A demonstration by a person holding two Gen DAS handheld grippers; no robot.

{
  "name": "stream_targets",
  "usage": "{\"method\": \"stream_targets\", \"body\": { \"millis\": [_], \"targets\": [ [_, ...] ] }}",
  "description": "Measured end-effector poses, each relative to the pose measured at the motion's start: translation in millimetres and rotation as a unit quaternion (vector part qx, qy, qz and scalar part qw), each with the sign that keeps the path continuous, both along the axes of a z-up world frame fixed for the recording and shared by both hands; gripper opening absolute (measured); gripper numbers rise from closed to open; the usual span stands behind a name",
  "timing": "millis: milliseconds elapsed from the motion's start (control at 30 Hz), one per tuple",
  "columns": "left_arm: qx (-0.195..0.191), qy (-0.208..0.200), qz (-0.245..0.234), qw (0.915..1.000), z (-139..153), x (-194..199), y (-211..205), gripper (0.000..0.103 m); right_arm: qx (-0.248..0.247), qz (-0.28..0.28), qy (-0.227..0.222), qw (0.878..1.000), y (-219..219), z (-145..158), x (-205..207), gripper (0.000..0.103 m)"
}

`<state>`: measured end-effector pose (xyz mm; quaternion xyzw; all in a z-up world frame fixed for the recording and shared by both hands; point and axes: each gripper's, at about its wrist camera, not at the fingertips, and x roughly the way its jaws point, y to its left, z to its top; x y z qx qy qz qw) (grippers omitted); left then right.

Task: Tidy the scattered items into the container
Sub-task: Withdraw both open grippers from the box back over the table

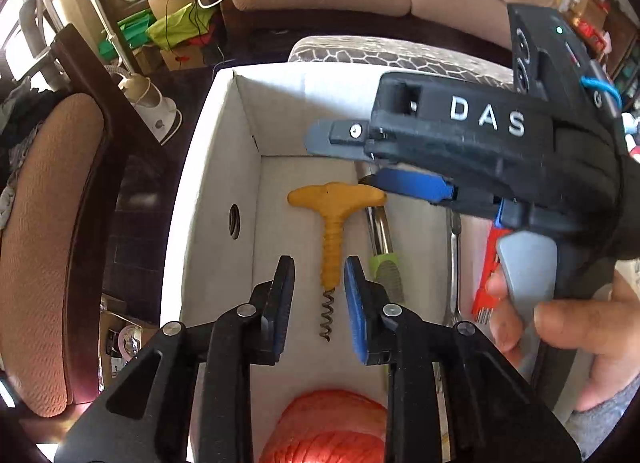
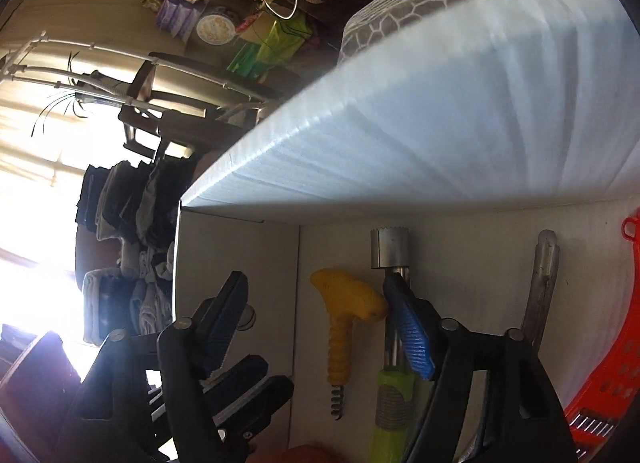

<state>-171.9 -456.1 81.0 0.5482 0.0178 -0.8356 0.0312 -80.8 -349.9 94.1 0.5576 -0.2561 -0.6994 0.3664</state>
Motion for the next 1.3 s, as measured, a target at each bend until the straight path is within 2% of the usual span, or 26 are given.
{"method": "stream_targets", "body": {
  "millis": [100,167,233,300,400,433,467,500,667,767,933,1067,1233,1300],
  "targets": [
    [-0.006,0.005,-0.002,1.0,11,15,-2,0.028,-0.014,0.039,0.033,0.999,-11,17,1,0.076],
    [-0.005,0.013,0.001,0.9999,19,24,-5,0.029,0.002,0.058,0.039,0.998,-24,22,6,0.076],
    [0.004,0.024,-0.004,0.9997,25,32,-6,0.034,-0.011,0.062,0.04,0.997,-27,28,12,0.076],
    [0.01,0.031,-0.006,0.9994,29,39,-4,0.052,-0.005,0.069,0.056,0.996,-24,36,19,0.076],
    [0.014,0.038,0.004,0.9992,29,47,3,0.069,0.059,0.074,0.098,0.991,-12,48,30,0.077],
    [0.02,0.038,0.006,0.9991,29,50,5,0.074,0.072,0.076,0.103,0.989,-6,50,33,0.079],
    [0.026,0.038,0.007,0.9989,30,54,9,0.085,0.084,0.076,0.107,0.988,-1,51,35,0.086],
    [0.03,0.038,0.007,0.9988,30,56,12,0.089,0.101,0.073,0.11,0.986,5,52,37,0.09],
    [0.025,0.038,0.004,0.999,36,75,34,0.095,0.174,0.07,0.119,0.975,41,54,51,0.093],
    [0.024,0.049,0.007,0.9985,49,92,46,0.102,0.204,0.071,0.133,0.967,59,67,65,0.096],
    [0.032,0.058,0.007,0.9978,70,119,64,0.103,0.221,0.078,0.178,0.956,90,103,94,0.102],
    [0.052,0.066,0.01,0.9964,86,138,73,0.103,0.245,0.099,0.214,0.94,108,125,122,0.103],
    [0.05,0.082,0.022,0.9952,110,161,85,0.103,0.277,0.112,0.264,0.917,132,142,162,0.103],
    [0.05,0.086,0.024,0.9947,118,172,91,0.103,0.282,0.111,0.274,0.912,141,149,175,0.103]
  ]
}}
